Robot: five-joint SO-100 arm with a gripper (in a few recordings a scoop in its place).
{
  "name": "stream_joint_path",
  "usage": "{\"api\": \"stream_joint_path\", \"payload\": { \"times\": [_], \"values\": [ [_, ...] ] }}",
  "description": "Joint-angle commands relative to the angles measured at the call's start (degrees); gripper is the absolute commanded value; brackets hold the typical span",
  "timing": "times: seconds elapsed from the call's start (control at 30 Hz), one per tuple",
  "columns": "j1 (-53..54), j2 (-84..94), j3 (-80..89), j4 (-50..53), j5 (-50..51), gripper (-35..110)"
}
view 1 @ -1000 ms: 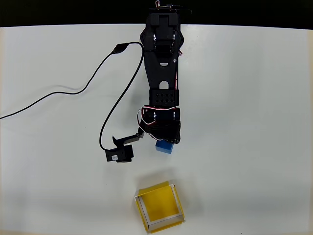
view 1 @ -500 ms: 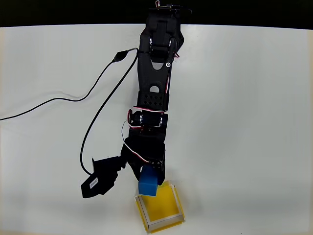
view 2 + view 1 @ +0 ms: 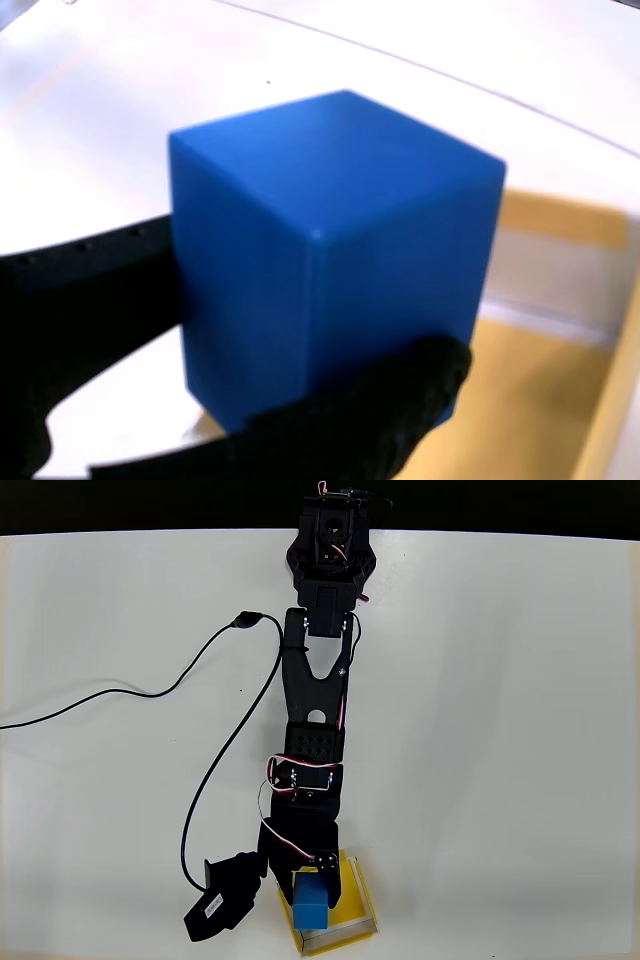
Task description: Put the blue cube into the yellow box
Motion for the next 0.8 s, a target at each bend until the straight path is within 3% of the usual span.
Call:
{"api": "stream_joint_path", "payload": {
  "times": [0.0,0.53,0.67,0.77],
  "values": [
    [-1.6,1.0,-11.0,-4.0,-0.9,19],
    [-1.8,-14.7,-20.5,-9.8,-0.5,21],
    [-1.5,-15.6,-19.7,-12.3,1.1,39],
    [-1.2,-15.4,-18.3,-14.9,-0.1,43]
  ]
}}
